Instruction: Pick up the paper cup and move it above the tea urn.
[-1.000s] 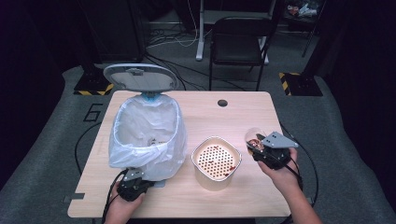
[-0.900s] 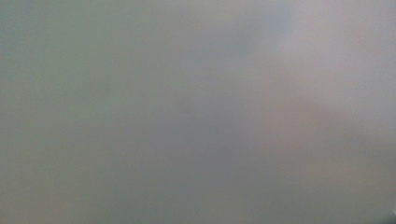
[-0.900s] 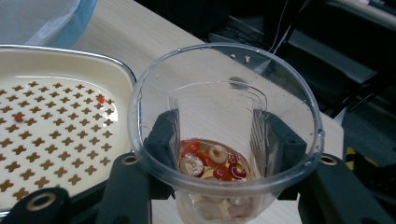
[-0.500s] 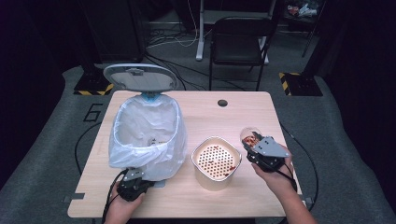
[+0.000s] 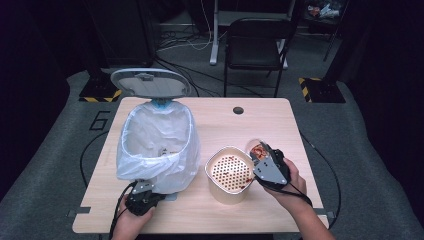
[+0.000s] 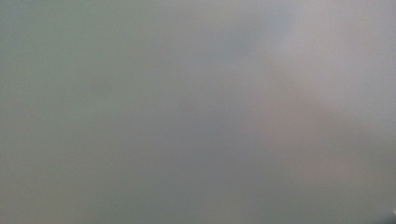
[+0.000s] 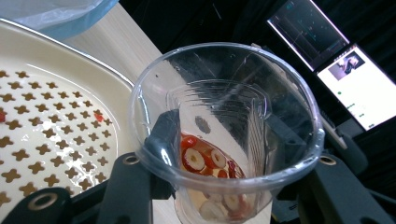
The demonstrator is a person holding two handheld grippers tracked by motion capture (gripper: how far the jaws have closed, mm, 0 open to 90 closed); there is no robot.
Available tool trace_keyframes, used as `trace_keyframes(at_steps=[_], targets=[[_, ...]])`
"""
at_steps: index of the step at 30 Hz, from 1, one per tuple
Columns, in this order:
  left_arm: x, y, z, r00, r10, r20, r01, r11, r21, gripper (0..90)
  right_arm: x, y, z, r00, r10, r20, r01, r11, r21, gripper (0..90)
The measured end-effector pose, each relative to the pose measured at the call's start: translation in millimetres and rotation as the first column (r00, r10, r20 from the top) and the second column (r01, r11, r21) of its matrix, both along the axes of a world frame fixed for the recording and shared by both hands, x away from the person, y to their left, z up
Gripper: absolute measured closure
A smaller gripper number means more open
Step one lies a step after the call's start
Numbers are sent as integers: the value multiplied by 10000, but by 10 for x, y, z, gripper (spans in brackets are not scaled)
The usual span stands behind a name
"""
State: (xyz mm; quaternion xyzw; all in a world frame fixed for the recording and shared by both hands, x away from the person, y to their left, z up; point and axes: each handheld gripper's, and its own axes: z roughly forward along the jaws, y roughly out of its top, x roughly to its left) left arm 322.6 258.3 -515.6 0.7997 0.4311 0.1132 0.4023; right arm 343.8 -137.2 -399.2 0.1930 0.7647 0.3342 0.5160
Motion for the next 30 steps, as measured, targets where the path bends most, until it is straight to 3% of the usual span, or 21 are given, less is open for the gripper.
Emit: trace_keyframes(at_steps=[9, 15, 24, 28, 30], targets=[[0, 0, 0, 10000, -4, 3, 4, 10000, 2, 900, -30, 115, -57, 9970, 63, 778, -15, 9981, -610, 530], [0, 0, 0, 10000, 0, 3, 0, 10000, 1, 900, -32, 153, -71, 9969, 121, 781, -50, 9959, -904, 530], [0, 1, 0, 10000, -9, 2, 9, 10000, 3, 900, -40, 255, -121, 9912, 441, 1246, -178, 9786, -2052, 530], [0, 0, 0, 10000, -2, 5, 2, 10000, -1, 900, -48, 285, -130, 9894, 535, 1351, -208, 9724, -2325, 531], [0, 1, 0, 10000, -5, 4, 5, 10000, 1, 900, -56, 295, -129, 9869, 585, 1503, -175, 9652, -2608, 531]])
